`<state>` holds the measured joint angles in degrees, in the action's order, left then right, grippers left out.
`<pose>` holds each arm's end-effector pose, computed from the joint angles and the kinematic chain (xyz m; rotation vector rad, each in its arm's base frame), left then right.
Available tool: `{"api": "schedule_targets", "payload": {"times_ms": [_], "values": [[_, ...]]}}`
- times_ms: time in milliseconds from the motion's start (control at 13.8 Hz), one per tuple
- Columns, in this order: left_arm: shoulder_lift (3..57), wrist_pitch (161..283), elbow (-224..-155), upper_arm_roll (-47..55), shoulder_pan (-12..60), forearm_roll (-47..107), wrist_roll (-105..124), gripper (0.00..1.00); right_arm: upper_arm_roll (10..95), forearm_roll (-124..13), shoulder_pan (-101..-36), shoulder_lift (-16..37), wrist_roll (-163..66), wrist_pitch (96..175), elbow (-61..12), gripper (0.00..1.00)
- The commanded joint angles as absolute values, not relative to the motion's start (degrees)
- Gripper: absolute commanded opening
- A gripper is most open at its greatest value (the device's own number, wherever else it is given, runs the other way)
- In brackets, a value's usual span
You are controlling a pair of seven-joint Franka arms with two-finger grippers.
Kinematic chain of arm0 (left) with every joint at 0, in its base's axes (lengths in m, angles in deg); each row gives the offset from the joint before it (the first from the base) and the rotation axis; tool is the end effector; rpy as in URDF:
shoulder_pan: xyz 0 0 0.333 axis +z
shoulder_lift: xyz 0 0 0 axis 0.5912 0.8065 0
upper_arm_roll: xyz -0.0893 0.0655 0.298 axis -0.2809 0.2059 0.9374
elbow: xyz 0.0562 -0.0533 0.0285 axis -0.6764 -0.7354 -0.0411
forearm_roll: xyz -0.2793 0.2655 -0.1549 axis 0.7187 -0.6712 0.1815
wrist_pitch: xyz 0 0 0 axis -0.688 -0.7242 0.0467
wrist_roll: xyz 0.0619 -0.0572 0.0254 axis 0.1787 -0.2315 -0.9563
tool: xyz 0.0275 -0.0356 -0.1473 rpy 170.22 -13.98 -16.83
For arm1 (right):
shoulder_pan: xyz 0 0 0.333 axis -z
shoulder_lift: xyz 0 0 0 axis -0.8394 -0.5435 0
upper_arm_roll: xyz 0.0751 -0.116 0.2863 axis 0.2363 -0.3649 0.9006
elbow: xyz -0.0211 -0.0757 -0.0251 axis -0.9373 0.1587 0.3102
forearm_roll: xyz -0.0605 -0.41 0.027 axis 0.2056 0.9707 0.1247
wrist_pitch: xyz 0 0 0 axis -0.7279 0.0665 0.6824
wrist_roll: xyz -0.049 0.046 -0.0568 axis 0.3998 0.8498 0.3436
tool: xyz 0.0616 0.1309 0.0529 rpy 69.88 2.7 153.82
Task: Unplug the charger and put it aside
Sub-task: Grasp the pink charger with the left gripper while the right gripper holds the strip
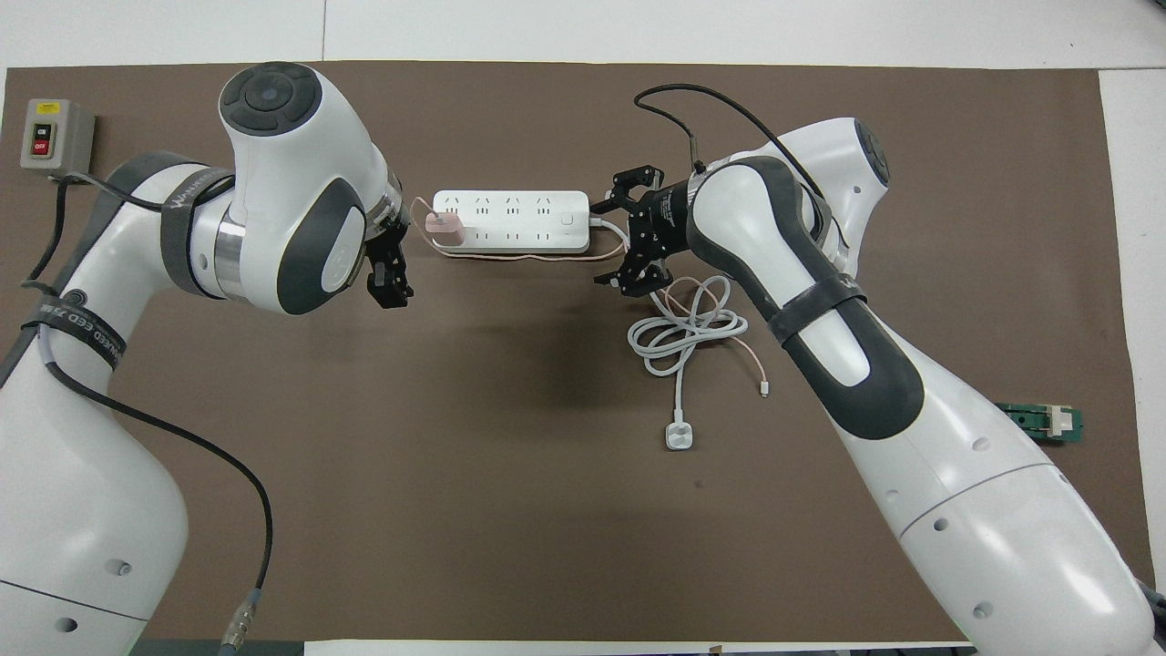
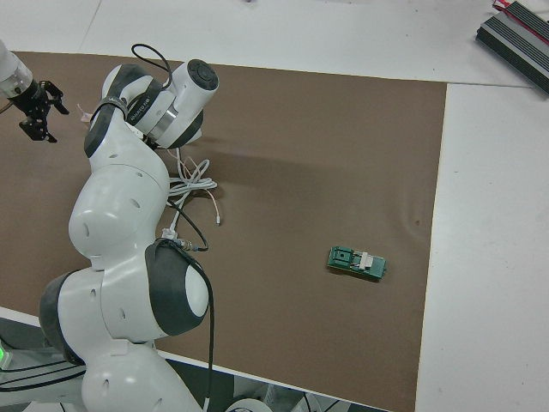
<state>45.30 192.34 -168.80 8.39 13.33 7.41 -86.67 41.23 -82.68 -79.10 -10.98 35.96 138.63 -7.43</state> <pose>0.6401 -0.2568 0.3390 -2.1509 -2.1953 0.0875 0.6842 0.3051 0.2598 -1.7746 1.7671 0.8058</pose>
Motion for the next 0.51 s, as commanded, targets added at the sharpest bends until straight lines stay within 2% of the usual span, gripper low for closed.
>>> {"api": "schedule_targets", "payload": {"times_ms": [0,289,434], "values": [[49.99,189.24,-160.83,9.15,12.87,8.37,-87.66,1.00,41.05,-83.33,-79.57,-20.79,39.03,138.10,4.03,1.00],[55.43,186.51,-151.79,9.15,13.13,8.72,-87.66,1.00,41.05,-81.84,-80.81,-23.89,38.50,137.66,8.62,1.00],[56.24,186.94,-150.88,9.24,12.87,8.90,-87.75,1.00,41.05,-81.84,-80.72,-25.99,38.24,137.66,11.16,1.00]]}}
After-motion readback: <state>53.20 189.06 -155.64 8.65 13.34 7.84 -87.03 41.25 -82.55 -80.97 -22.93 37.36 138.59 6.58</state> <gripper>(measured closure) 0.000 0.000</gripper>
